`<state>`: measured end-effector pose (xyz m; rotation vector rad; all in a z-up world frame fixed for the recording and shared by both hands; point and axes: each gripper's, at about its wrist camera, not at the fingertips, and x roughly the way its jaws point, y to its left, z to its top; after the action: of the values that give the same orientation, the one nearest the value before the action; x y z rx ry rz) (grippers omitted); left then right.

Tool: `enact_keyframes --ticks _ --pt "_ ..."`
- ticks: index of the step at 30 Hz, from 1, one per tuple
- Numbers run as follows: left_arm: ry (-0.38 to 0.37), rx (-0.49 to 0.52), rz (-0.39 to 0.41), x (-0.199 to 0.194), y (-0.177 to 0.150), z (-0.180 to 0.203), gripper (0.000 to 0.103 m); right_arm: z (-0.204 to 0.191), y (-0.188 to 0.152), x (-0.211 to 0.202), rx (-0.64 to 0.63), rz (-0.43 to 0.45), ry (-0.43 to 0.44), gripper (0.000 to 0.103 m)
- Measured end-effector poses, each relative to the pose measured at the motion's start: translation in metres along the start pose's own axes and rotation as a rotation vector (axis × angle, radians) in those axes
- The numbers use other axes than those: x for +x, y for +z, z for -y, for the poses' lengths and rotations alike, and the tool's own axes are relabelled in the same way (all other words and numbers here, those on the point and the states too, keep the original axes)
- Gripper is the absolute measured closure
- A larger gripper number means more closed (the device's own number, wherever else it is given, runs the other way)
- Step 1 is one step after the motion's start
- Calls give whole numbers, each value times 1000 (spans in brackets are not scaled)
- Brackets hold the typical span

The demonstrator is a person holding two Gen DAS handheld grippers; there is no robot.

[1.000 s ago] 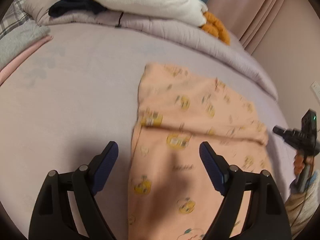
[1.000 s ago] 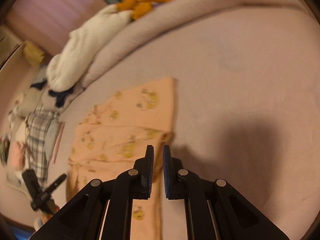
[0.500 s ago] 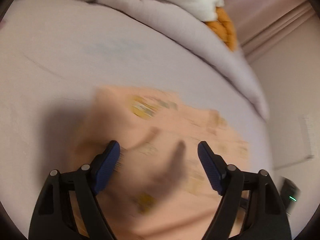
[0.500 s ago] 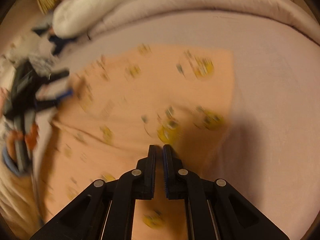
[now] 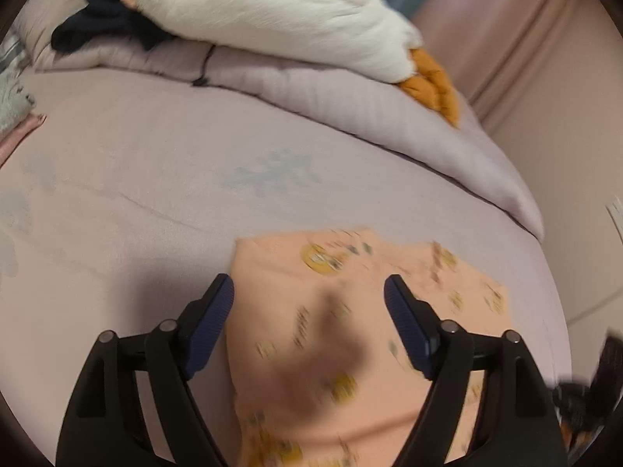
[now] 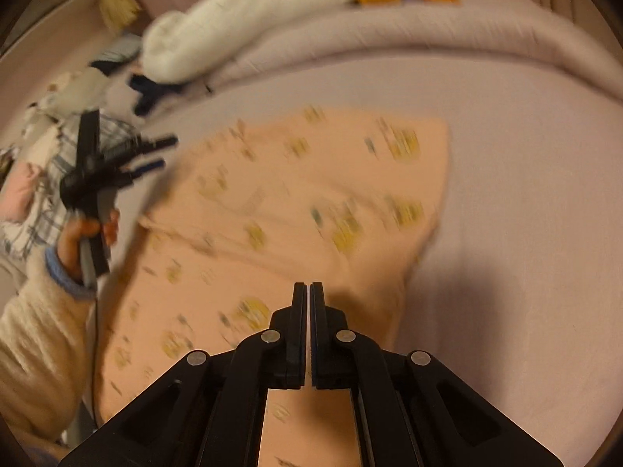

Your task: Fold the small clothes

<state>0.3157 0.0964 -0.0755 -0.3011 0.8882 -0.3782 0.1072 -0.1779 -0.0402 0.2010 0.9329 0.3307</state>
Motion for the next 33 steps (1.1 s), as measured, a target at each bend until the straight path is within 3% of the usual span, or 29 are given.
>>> enact_keyframes --ticks 3,6,7,11,15,17,19,21,27,33 --pt "-54 59 -37 -8 -24 11 22 -5 11 19 7 12 -38 103" --pt "-30 107 -127 3 -54 13 22 14 7 53 66 -67 -162 103" --pt "-14 105 -155 8 -63 9 22 23 4 58 93 -84 -162 103" --pt "-7 128 -135 -7 -77 8 22 43 -8 39 214 -47 -91 103" --pt "-70 48 -132 -40 -94 -7 19 35 -25 10 190 -33 -154 103" --pt "-84 2 -130 -58 -106 -18 19 37 -42 -7 224 -24 -110 95" --pt "-103 -69 -135 -81 -124 -35 18 37 -58 -15 266 -22 -75 60" --pt "-100 -117 -139 -97 -139 -44 16 41 -80 -22 314 -26 -35 48" --pt "-181 -254 -167 -138 -187 -63 16 37 -124 -34 386 -74 53 48" --pt "-317 -271 -224 -147 -211 -48 7 35 -147 -43 422 -107 205 48"
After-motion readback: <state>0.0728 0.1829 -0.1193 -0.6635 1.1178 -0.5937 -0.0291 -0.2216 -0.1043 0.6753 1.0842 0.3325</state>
